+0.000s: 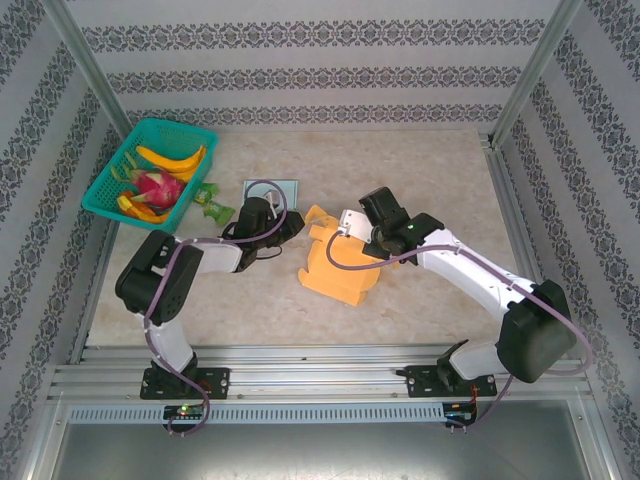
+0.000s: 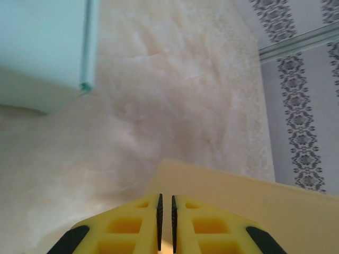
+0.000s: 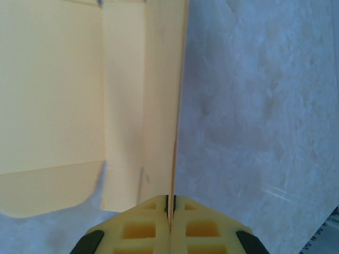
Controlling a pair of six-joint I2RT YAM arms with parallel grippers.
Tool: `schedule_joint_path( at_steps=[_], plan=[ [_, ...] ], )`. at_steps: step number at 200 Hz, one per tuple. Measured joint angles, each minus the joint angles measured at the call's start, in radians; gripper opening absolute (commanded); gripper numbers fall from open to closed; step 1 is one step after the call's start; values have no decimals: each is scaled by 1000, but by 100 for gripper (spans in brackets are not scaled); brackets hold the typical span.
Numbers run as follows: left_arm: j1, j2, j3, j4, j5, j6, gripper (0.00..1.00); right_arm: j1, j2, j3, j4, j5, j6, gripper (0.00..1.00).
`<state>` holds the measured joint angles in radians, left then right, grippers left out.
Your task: Fold the paper box
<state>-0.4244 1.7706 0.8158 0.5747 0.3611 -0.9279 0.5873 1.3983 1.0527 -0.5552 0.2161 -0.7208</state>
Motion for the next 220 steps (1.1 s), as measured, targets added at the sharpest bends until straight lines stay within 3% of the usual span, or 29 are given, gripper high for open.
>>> schedule_joint_path(
  at_steps=[68,105,220],
  plan=[
    [-89,-195,-29,-52,-82,92,16,13,0,-52,55,7,12,0],
    [-145,-197,-24,-101,-105,126,16,13,-6,-55,67,16,16,0],
    [-185,-120,56,-107,-52,133,16,13,-58,-123,144,49,35,0]
  ],
)
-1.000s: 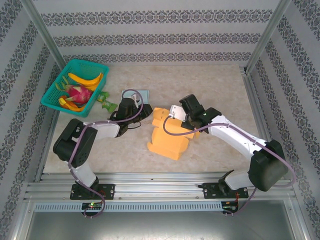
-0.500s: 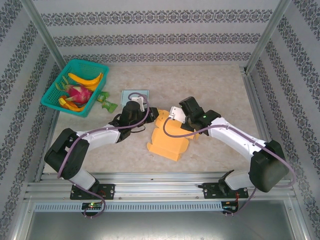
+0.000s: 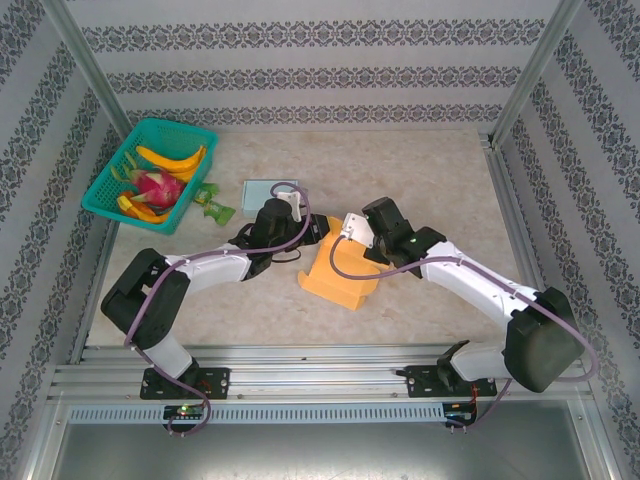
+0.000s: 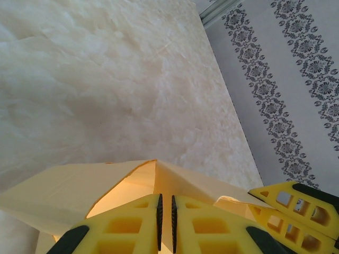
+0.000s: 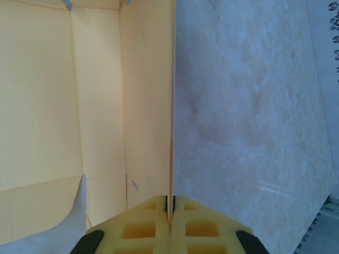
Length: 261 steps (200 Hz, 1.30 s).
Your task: Fold the paper box
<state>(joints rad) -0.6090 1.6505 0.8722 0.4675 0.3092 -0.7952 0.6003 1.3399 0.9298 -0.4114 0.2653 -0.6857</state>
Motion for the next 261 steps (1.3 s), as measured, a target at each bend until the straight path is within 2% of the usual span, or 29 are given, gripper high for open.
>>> schedule_joint_path(
  at_steps=[53,102,127,162,210,248,261],
  plan=[
    [-1,-10,0,-47,-94,25,17,-16,38,-3,36,49,14,0],
    [-17,40,0,-10,-75,10,16,-107,73,1,34,33,68,0],
    [-34,64,0,-12,-79,10,16,-119,94,3,34,25,74,0],
    [-34,21,-7,-44,-165,38,17,-108,97,-7,79,39,32,0],
    [0,-121,-95,-20,-296,230,19,-46,67,-132,319,90,-179,0],
    [38,-73,-240,168,-285,415,19,-33,61,-170,455,104,-325,0],
    [55,-32,-267,222,-266,461,15,-23,64,-182,498,119,-373,0]
  ],
)
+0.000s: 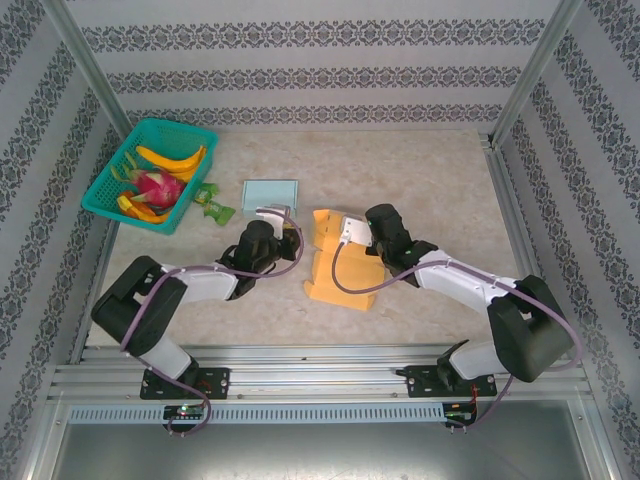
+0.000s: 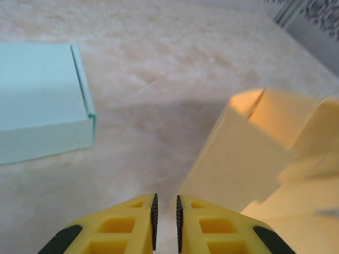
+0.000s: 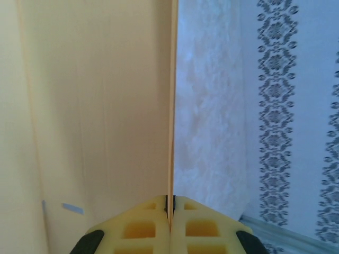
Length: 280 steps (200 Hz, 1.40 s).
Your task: Fold the paper box
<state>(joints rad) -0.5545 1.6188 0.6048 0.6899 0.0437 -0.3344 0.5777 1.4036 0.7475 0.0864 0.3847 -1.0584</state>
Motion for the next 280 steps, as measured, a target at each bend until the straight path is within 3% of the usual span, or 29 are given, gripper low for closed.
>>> schedule_joint_path(
  at_steps=[41,85,140,280],
  plan=[
    [52,86,-48,153,100,92,15,43,32,-25,76,34,-101,0],
    [131,135,-77,302,243,122,21,47,32,-29,91,37,-128,0],
    [145,223,-71,370,407,130,31,47,32,-35,91,36,-134,0],
    [145,256,-21,423,492,117,33,49,32,-35,91,33,-143,0]
  ],
)
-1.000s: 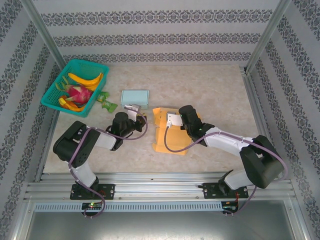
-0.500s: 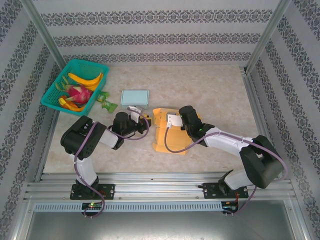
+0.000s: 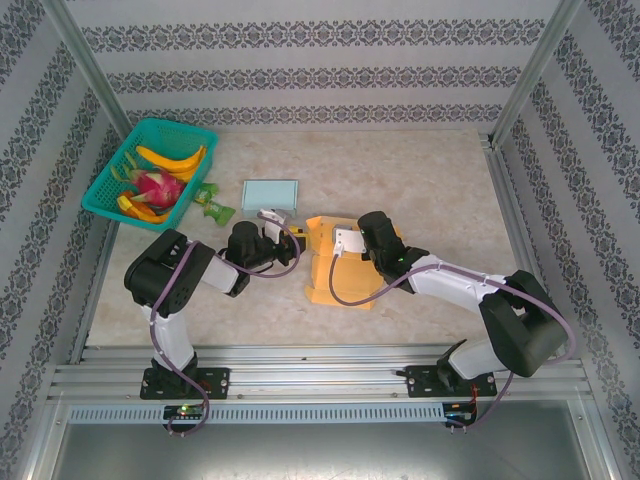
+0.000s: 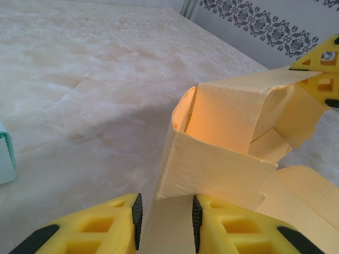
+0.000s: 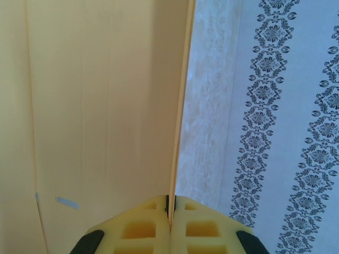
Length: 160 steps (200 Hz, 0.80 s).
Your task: Fold the paper box
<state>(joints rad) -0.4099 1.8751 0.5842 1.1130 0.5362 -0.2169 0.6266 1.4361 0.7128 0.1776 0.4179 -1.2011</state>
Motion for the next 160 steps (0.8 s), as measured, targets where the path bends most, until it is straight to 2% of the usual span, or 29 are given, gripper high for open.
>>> schedule_joint_path(
  at_steps=[68,160],
  plan=[
    [0,15,8,24,33,-35,32,5,0,0,0,1,0,0],
    [-14,43,26,46,34,-80,26,13,4,-9,16,30,-3,0]
  ],
)
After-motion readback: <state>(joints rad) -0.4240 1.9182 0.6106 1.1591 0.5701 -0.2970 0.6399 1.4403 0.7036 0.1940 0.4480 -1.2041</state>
